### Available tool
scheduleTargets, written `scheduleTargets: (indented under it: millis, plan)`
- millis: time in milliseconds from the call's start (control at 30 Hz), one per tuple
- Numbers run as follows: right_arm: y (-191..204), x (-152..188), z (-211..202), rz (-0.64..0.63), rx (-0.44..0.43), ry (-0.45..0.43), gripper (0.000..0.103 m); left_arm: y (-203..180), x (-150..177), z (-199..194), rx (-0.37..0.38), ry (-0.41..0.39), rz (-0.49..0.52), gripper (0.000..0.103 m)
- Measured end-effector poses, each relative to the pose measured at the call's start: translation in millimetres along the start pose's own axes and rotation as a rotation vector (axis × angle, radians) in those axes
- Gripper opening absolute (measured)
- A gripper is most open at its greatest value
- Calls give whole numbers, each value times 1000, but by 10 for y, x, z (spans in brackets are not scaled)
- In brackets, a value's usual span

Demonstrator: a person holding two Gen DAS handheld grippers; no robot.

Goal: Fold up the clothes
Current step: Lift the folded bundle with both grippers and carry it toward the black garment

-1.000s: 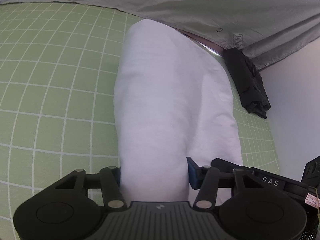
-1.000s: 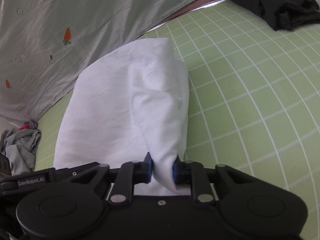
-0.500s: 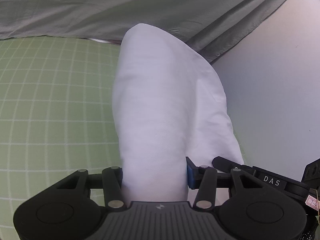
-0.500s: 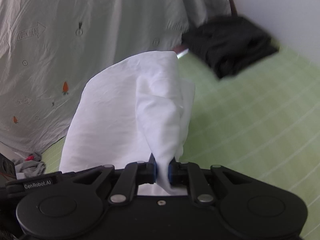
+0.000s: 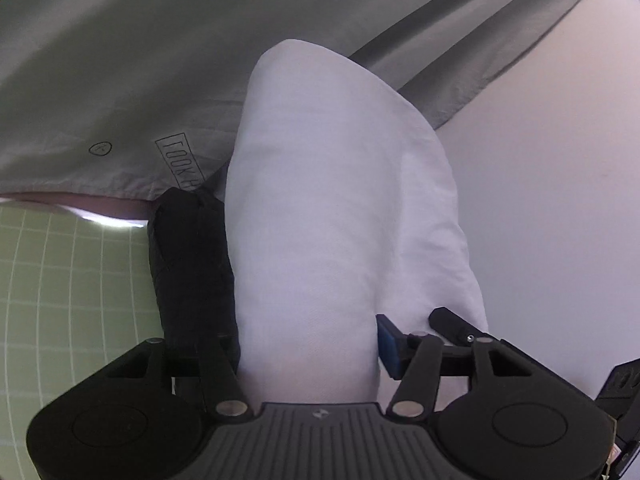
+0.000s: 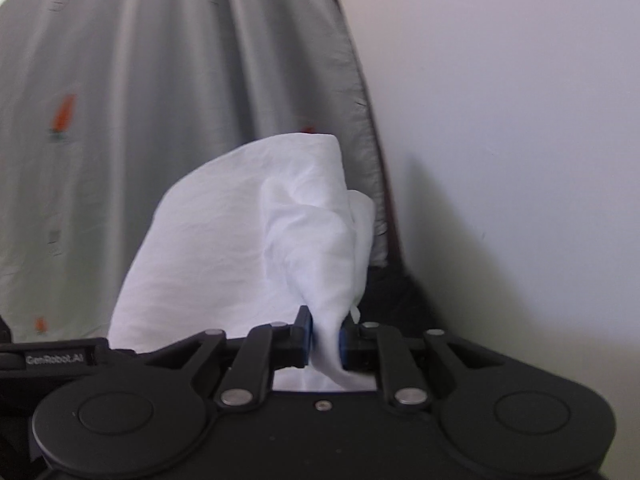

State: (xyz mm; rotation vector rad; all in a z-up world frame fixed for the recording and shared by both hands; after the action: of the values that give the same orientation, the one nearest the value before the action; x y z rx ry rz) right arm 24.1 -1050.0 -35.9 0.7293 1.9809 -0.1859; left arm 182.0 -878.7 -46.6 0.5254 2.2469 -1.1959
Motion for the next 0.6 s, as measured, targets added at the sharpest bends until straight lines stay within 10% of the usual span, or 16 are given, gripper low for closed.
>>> scheduleTargets:
  millis: [133, 200, 600]
  plan:
    - [62, 84, 867, -103, 180, 48, 34, 316, 57, 516, -243, 77, 120, 77]
    - [117, 246, 1096, -124, 201, 72, 46, 467, 159, 541, -224, 83, 109, 93]
    - [-63, 942, 793, -96, 202, 135, 100, 486, 660, 131, -332, 160, 228, 101]
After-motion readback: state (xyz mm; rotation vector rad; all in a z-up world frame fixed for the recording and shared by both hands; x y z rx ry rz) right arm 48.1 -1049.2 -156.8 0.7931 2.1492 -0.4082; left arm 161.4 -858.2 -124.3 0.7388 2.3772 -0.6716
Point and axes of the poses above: each gripper's, at about its wrist camera, not at the fingertips, and z roughly the way its jaws point, y to its left, x to its underside, the point moved 3 cm from there along z, roughly the way its jaws point, and after that the axes turned 11 degrees about x, right-handed, at the moved point
